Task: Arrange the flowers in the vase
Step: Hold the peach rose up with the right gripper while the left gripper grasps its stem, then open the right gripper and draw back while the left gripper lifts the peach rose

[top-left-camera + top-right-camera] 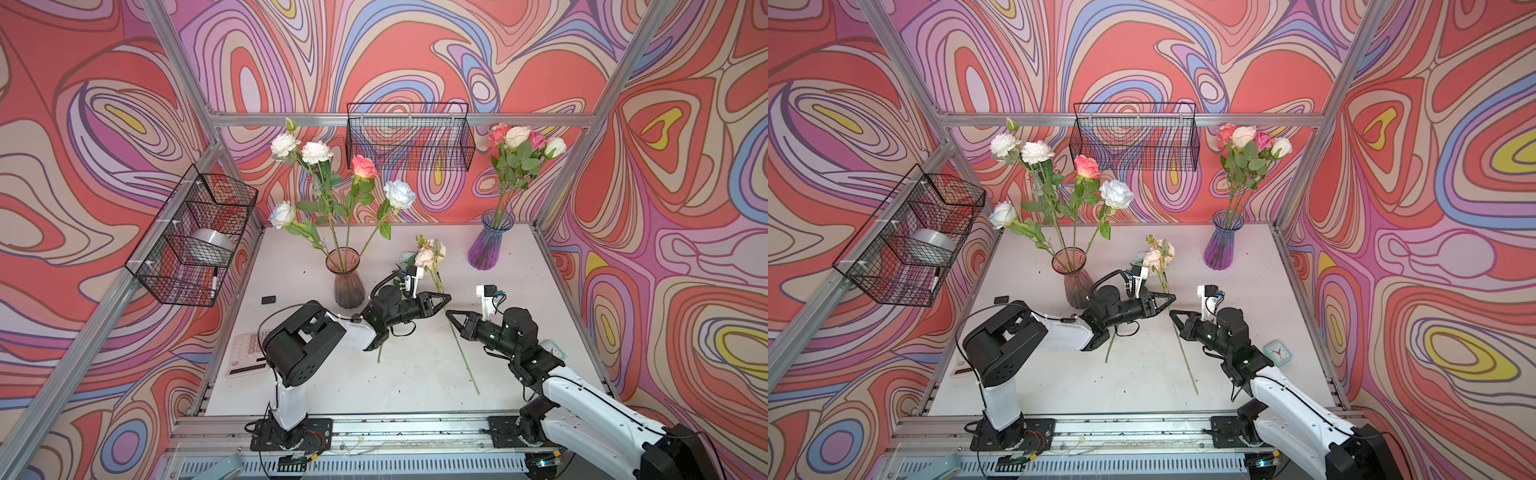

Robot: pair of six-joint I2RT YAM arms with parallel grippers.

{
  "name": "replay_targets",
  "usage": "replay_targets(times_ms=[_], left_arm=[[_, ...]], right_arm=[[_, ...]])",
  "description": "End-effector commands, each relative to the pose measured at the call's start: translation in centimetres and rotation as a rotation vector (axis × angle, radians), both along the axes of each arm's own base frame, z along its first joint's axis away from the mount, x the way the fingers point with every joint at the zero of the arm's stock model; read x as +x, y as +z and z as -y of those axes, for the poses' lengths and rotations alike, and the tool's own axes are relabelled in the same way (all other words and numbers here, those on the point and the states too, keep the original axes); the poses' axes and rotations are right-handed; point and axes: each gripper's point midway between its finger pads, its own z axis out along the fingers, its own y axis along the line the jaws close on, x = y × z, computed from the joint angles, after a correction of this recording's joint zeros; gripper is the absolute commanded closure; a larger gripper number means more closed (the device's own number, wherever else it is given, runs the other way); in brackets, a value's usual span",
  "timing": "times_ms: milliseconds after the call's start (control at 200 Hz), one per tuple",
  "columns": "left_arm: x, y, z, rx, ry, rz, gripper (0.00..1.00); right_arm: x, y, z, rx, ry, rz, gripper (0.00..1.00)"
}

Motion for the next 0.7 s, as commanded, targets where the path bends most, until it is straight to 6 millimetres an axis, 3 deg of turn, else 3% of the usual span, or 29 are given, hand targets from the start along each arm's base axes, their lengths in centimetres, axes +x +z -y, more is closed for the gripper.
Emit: replay_targets(times_ms=[0, 35, 110, 260, 401, 521, 636, 696], left_arm=[[0.1, 2.6, 0.5, -0.098, -0.01, 0.05, 0.9], [0.1, 2.7, 0.4, -0.106, -0.007, 0.05, 0.95], [0.1, 3.0, 0.1, -0.108, 0.003, 0.053, 1.0], [-0.5, 3.6, -0.9, -0.076, 0.022, 0.086, 1.0], [-2.1, 3.8, -2.3, 0.014, 0.016, 0.125, 1.0], [-3.9, 3.6, -4.8, 0.17, 0.033, 0.182, 1.0], [-6.2, 3.8, -8.3, 0.388, 0.071, 0.293, 1.0], [-7.9, 4.0, -9.8, 0.506, 0.066, 0.36, 1.0]], right_arm=[[-0.4, 0.3, -0.4, 0.021, 0.019, 0.012, 1.0], [-0.4, 0.3, -0.4, 0.02, 0.022, 0.014, 0.99], [-0.5, 0.5, -0.4, 0.021, 0.023, 0.017, 0.85], [-0.8, 0.4, 0.1, -0.022, 0.013, 0.008, 0.72], [-1.0, 0.4, 1.6, -0.111, -0.041, 0.023, 0.66], [0.0, -0.4, 5.0, -0.208, -0.226, 0.009, 0.65], [0.9, -3.3, 9.8, -0.316, -0.503, -0.102, 0.65], [1.3, -4.0, 11.1, -0.341, -0.583, -0.126, 0.65]])
